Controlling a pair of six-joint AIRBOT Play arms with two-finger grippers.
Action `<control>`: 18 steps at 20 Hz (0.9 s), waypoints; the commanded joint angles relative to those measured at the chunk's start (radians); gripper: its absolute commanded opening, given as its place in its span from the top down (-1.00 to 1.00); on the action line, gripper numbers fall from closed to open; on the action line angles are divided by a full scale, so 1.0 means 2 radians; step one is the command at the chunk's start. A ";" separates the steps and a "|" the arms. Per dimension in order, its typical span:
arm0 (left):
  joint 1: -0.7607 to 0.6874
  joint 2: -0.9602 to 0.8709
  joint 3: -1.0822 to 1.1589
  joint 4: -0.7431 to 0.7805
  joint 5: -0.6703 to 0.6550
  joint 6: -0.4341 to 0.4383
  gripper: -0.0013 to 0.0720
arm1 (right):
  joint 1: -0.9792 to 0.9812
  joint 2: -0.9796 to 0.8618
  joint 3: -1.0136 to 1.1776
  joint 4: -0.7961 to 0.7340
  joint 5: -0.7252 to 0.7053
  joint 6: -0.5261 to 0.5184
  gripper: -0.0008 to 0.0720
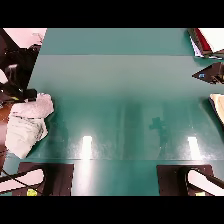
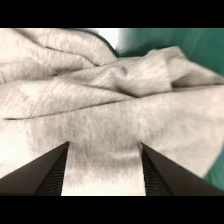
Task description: Fold the shirts.
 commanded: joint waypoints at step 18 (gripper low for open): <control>-0.197 0.150 0.344 -0.094 -0.149 0.061 0.91 | 0.000 0.000 0.179 0.001 -0.028 0.001 0.93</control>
